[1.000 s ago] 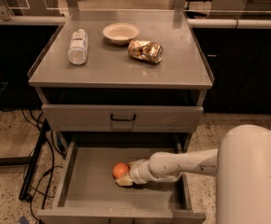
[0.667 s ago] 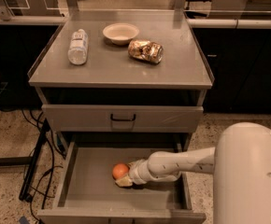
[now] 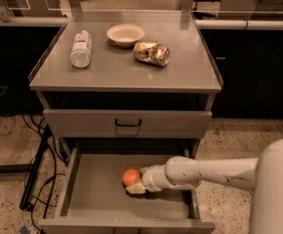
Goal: Pick orange from middle drawer and place on counter
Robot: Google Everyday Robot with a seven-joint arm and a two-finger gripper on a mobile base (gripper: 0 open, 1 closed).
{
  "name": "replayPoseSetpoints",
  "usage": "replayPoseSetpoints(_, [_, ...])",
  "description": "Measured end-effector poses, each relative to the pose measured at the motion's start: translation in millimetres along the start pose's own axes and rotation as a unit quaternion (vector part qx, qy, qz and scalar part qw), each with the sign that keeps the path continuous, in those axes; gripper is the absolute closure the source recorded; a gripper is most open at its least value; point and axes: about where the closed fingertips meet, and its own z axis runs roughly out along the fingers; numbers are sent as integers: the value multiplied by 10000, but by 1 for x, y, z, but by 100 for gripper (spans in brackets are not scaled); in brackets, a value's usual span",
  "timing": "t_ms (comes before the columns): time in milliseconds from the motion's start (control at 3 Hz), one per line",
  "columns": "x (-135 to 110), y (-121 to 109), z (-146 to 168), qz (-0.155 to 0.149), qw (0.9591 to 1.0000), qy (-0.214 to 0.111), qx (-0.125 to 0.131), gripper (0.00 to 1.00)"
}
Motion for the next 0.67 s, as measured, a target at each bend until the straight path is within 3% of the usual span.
replayPoseSetpoints(333, [-19, -5, -34, -24, 9992, -389, -86, 100])
replayPoseSetpoints(667, [-49, -3, -75, -237, 9971, -707, -118, 100])
